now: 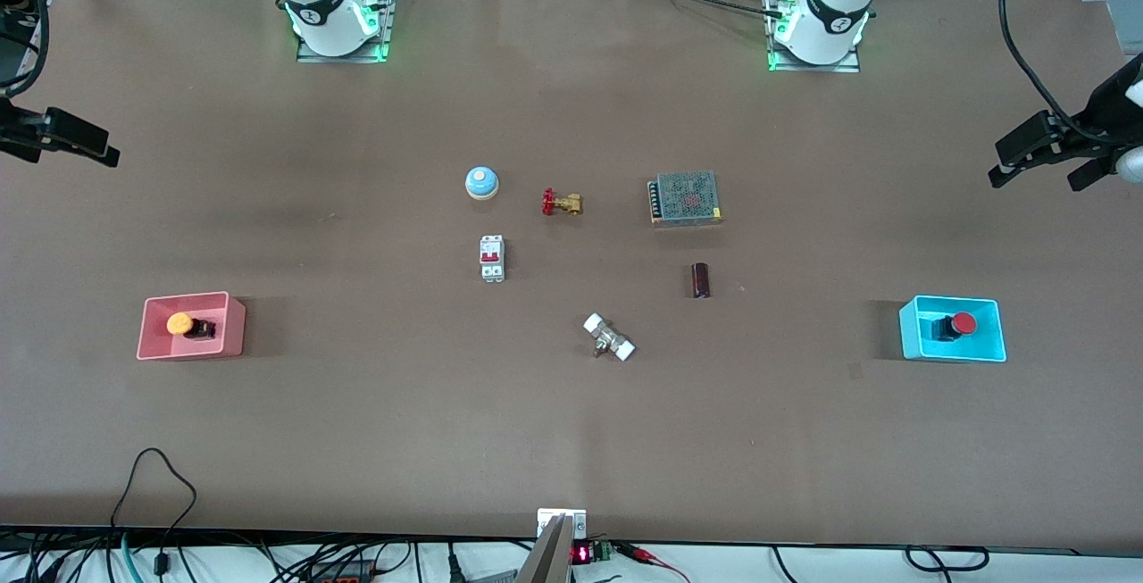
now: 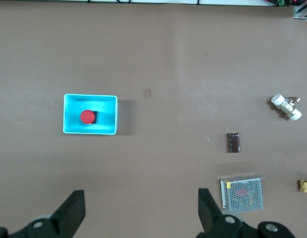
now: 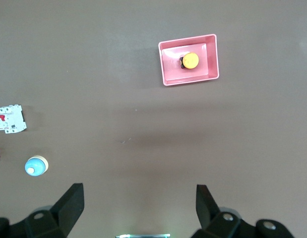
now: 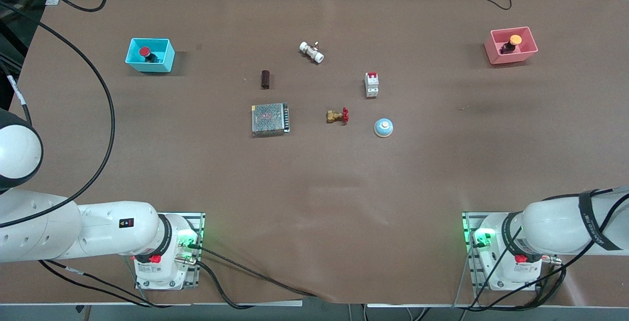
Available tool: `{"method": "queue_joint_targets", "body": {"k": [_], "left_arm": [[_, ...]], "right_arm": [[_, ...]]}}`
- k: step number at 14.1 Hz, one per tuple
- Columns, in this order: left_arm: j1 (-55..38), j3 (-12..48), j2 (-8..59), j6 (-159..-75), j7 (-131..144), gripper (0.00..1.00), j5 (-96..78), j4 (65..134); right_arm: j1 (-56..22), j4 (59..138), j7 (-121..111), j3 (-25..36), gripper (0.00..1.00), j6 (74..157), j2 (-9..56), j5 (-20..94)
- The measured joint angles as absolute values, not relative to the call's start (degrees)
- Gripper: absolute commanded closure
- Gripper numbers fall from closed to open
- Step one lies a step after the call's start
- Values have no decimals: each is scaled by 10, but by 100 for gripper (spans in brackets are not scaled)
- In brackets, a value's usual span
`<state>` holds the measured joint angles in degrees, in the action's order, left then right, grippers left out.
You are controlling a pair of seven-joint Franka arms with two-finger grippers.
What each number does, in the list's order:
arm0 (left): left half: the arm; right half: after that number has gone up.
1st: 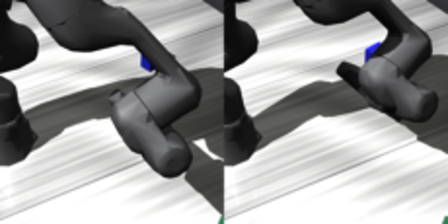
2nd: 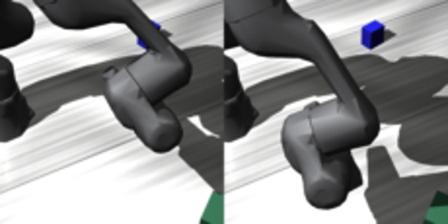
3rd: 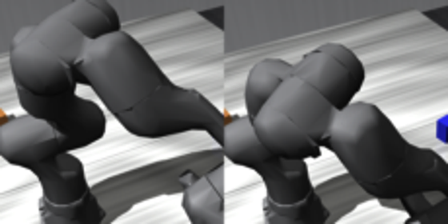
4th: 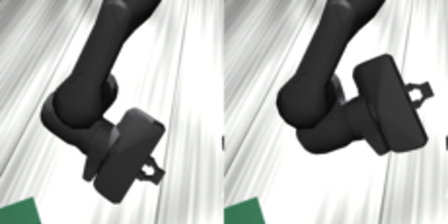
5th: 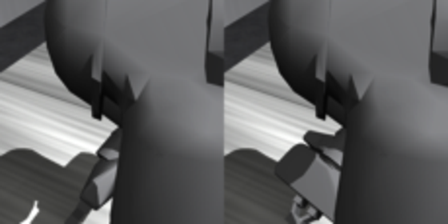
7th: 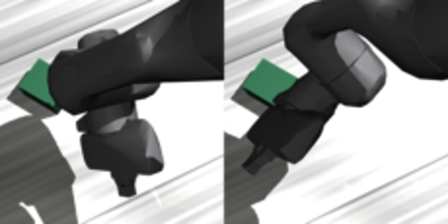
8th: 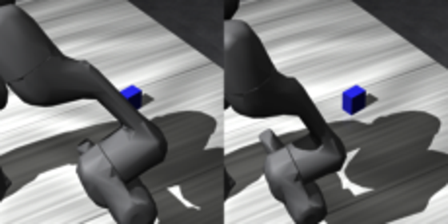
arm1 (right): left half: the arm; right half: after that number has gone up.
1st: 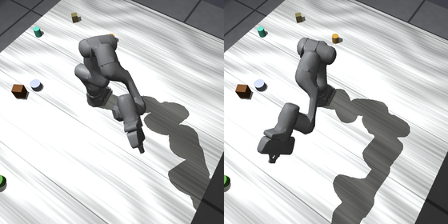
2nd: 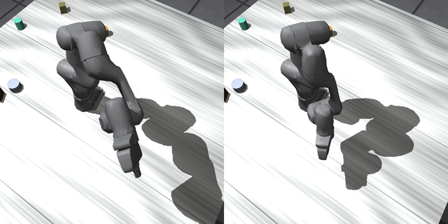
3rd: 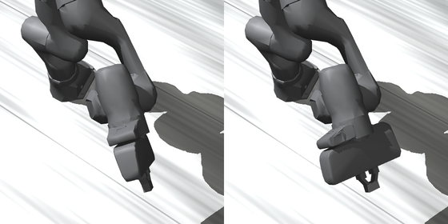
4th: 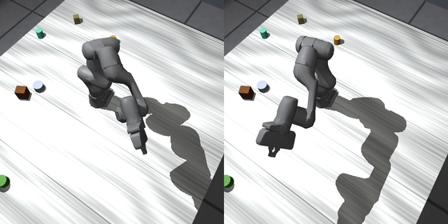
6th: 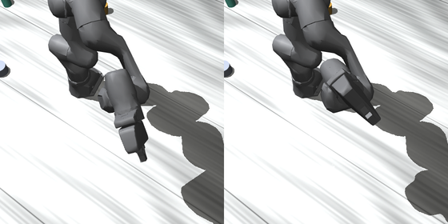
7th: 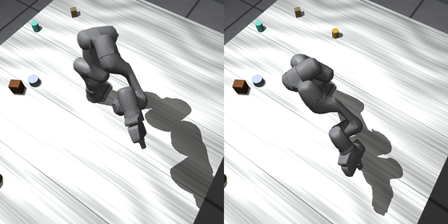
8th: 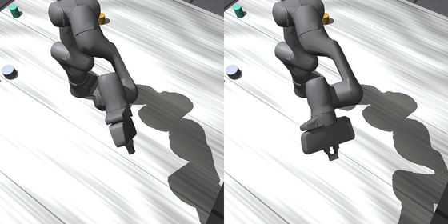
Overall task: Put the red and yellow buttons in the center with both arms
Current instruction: 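Lower the right gripper onto the yellow button while the left gripper reaches the red button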
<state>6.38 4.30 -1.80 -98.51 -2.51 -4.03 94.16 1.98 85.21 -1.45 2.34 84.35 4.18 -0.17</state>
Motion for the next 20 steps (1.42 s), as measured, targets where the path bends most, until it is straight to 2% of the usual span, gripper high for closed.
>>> {"method": "queue_joint_targets", "body": {"k": [7,9,15,20], "left_arm": [[83,39,-18,-986,-32,0,-45,941],[96,37,-18,-986,-41,0,-54,941],[114,37,-2,-1002,-46,0,-55,945],[173,34,91,-1083,-132,0,-55,949]], "right_arm": [[21,874,-19,23,0,844,38,-2],[27,882,-19,25,0,869,52,-6],[73,890,-27,26,0,1035,202,-8],[71,871,-28,23,0,1147,299,-22]]}}
